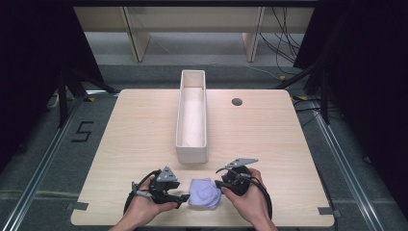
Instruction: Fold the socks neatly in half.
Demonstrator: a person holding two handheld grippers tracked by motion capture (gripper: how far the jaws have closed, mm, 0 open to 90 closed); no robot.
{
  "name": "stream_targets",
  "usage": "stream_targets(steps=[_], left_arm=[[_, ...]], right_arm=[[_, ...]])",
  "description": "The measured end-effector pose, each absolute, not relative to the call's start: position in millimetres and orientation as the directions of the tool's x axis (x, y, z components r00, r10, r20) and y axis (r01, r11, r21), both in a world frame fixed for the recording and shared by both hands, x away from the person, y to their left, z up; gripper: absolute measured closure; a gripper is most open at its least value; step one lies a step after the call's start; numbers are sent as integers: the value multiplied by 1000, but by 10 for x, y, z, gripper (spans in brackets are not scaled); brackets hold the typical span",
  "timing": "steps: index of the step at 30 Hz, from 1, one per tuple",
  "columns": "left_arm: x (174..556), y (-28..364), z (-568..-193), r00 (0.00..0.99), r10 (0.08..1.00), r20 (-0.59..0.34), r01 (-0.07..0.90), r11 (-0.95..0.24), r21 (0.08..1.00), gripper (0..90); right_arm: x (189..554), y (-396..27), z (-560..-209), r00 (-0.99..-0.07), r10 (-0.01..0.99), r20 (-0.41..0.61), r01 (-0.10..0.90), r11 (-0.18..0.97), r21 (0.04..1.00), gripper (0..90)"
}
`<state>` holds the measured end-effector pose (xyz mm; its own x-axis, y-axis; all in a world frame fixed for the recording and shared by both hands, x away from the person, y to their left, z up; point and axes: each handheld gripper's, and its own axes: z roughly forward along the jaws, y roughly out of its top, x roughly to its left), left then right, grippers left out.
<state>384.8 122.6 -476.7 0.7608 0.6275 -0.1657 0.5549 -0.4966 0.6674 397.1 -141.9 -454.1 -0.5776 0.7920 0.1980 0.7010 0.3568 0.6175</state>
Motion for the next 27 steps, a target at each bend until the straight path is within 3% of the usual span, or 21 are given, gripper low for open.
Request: stream_targets(steps=[4,11,17,27], left_arm=[[3851,1319,-4829,751,632,-191,575,-485,659,418],[3837,1291,-4826,721,642,-261,614,-417,670,424],[3886,1189,-4848,702,654,-283,635,-394,664,432],[3952,1122,-4857,682,664,-306,661,-381,646,436]], right_arm=[[3932,-1416,-4528,-530,812,243,751,317,579,638],[3923,-1428,-4555,-537,807,245,753,327,571,625],[3846,-1385,-4489,-571,782,250,743,362,563,776],[3851,-1310,-4603,-591,774,229,740,407,535,772]])
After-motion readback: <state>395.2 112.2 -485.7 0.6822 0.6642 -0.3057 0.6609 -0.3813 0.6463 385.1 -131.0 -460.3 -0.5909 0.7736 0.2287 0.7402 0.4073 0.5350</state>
